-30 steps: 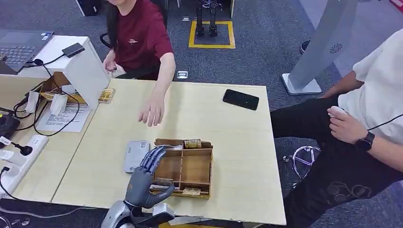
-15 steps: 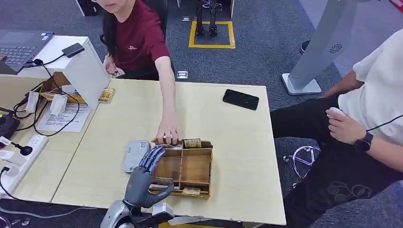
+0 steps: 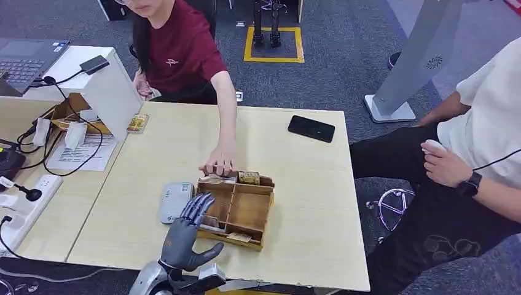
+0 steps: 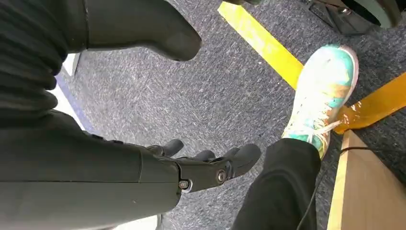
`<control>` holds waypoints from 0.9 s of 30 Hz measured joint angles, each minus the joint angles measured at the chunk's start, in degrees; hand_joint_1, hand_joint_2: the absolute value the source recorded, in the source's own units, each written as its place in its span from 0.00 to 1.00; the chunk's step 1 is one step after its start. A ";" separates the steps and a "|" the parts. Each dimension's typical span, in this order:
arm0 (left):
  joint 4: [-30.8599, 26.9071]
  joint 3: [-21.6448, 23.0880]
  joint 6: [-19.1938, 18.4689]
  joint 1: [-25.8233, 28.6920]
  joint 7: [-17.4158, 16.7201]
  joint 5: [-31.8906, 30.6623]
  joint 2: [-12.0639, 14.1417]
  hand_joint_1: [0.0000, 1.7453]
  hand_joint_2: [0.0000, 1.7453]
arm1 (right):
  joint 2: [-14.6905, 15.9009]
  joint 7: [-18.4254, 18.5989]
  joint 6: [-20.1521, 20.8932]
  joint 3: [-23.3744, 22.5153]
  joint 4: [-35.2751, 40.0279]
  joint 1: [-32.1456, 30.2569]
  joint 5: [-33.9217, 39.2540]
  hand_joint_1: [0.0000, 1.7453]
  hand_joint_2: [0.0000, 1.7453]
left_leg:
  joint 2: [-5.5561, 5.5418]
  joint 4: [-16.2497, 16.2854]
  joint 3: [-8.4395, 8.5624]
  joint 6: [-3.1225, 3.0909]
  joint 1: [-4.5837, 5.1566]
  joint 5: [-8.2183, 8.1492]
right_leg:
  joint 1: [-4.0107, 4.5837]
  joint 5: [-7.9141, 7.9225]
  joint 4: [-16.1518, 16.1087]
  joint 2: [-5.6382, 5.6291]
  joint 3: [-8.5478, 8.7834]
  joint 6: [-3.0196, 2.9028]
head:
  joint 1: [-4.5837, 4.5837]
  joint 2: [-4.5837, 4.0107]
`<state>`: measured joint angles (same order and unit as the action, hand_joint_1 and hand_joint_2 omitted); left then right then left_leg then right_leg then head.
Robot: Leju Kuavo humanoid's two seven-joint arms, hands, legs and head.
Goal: Pass the card to the sensor for recognition and then transmit it.
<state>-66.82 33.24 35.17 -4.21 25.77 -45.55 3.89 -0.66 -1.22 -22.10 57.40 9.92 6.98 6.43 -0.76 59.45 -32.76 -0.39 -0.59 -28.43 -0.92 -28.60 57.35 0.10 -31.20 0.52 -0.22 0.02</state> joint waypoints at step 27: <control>2.84 -5.95 4.37 -0.32 -2.40 -9.09 -1.99 0.00 1.00 | -0.02 0.44 -0.11 -0.02 0.15 -0.01 -1.07 0.00 1.00 | 0.00 0.00 0.01 0.00 0.00 0.00 | 0.00 0.00 0.00 0.00 0.00 0.00 | 0.00 -0.02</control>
<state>-63.98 27.29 39.54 -4.54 23.37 -54.64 1.90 -0.68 -0.79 -22.21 57.37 10.08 6.98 5.36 -0.75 59.45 -32.75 -0.39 -0.59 -28.42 -0.92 -28.60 57.35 0.09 -31.20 0.52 -0.22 0.00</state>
